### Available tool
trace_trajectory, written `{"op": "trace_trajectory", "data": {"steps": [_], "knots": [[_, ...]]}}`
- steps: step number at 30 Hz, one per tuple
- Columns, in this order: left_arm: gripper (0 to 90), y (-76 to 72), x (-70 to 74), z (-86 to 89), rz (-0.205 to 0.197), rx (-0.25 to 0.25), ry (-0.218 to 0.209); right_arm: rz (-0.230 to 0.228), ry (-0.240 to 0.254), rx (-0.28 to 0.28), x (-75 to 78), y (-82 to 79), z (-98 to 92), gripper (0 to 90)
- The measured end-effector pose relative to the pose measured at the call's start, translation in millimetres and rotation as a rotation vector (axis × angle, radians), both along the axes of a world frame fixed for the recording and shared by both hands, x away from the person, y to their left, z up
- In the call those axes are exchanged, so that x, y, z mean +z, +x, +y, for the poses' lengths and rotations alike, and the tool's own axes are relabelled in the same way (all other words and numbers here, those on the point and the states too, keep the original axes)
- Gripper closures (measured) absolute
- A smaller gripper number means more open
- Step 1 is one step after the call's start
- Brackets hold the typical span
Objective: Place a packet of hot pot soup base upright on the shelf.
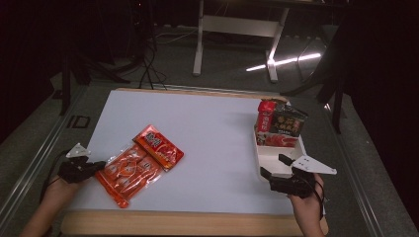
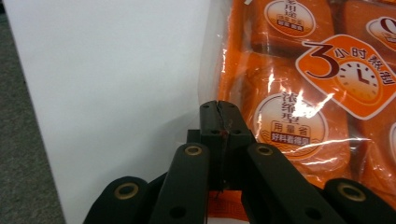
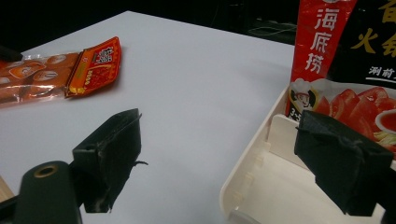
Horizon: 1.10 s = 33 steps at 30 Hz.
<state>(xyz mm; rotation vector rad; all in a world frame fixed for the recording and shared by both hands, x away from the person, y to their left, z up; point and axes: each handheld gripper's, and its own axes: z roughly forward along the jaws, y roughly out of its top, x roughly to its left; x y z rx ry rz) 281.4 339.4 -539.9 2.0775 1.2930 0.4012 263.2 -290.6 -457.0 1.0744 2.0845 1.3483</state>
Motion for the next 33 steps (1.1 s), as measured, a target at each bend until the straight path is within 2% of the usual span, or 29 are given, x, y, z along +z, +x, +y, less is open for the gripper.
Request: {"op": "trace_trajectory", "data": {"steps": [5,10,15,20,27,30,33], "knots": [[90.0,-3.0,2.3,-8.7,0.019,-0.04,0.026,0.005,0.002,0.0,-0.1,0.5,-0.7,14.9],[90.0,-10.5,2.1,-21.8,0.042,-0.081,-0.003,0.01,0.001,0.007,-0.4,0.8,0.9,14.9],[90.0,-15.0,2.7,-33.7,0.05,-0.104,-0.008,0.008,0.002,0.006,-0.1,0.9,1.1,14.9],[90.0,-17.9,4.7,-55.5,0.081,-0.154,-0.035,0.011,0.002,0.008,-0.2,1.1,1.1,15.0],[90.0,-19.6,5.6,-73.3,0.09,-0.176,-0.047,0.009,0.002,0.009,0.1,0.9,0.2,15.0],[90.0,-20.6,3.6,-80.3,0.097,-0.207,-0.092,0.008,0.0,0.01,0.2,0.9,0.2,14.9],[90.0,-19.9,3.7,-81.3,0.092,-0.21,-0.099,0.006,0.001,0.009,0.7,0.9,-0.2,14.9]]}}
